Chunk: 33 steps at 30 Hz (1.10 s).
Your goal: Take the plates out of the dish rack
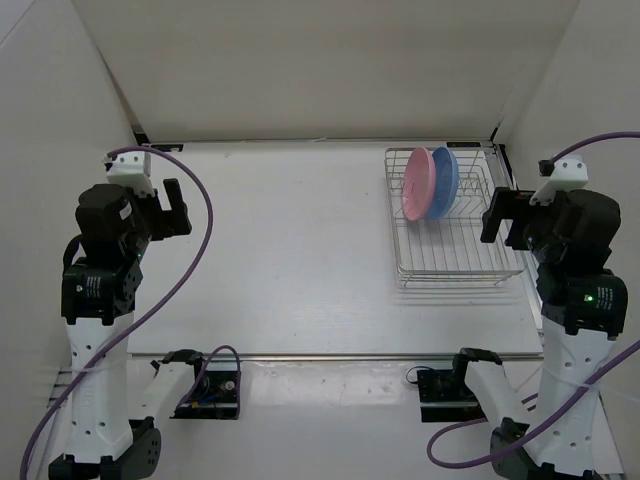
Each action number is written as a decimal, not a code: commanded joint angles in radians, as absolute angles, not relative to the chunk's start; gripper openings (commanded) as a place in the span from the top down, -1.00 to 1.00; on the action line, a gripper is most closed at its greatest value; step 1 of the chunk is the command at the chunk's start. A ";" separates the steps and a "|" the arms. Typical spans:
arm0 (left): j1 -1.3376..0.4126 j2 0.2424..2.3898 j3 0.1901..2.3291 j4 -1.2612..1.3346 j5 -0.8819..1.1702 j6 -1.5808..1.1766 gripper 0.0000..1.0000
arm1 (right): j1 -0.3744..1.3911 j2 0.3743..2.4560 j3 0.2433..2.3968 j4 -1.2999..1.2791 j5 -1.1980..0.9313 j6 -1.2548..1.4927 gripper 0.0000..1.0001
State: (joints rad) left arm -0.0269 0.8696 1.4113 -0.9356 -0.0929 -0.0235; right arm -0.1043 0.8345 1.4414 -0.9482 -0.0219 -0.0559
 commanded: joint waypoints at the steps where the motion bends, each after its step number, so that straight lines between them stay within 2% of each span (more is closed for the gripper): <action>1: -0.012 0.862 1.440 -0.945 -0.074 -0.032 -1.00 | -0.106 0.836 1.437 -0.954 -0.008 -0.055 -1.00; 4: -0.012 0.853 1.417 -0.945 -0.074 -0.032 -1.00 | -0.106 0.806 1.419 -0.928 -0.100 -0.080 -1.00; 7: -0.012 0.853 1.382 -0.936 -0.064 -0.023 -1.00 | -0.106 0.805 1.373 -0.894 -0.091 -0.096 -1.00; 12: -0.012 0.844 1.335 -0.927 -0.095 -0.023 -1.00 | -0.106 0.920 1.383 -0.802 -0.009 -0.129 -1.00; 16: -0.012 0.853 1.308 -0.917 -0.135 -0.014 -1.00 | 0.007 1.064 1.537 -0.786 0.122 -0.175 -1.00; 18: -0.012 0.871 1.299 -0.908 -0.147 -0.014 -1.00 | 0.107 1.126 1.595 -0.743 0.251 -0.213 -1.00; 19: -0.012 0.880 1.299 -0.908 -0.161 -0.005 -1.00 | 0.211 1.187 1.632 -0.720 0.315 -0.239 -1.00; 24: -0.012 0.900 1.281 -0.908 -0.184 -0.005 -1.00 | 0.374 1.310 1.648 -0.619 0.451 -0.348 -1.00; 27: -0.012 0.900 1.281 -0.908 -0.196 0.005 -1.00 | 0.437 1.394 1.617 -0.566 0.540 -0.416 -0.95; 33: -0.012 0.920 1.262 -0.888 -0.196 0.005 -1.00 | 0.456 1.541 1.635 -0.503 0.578 -0.466 -0.79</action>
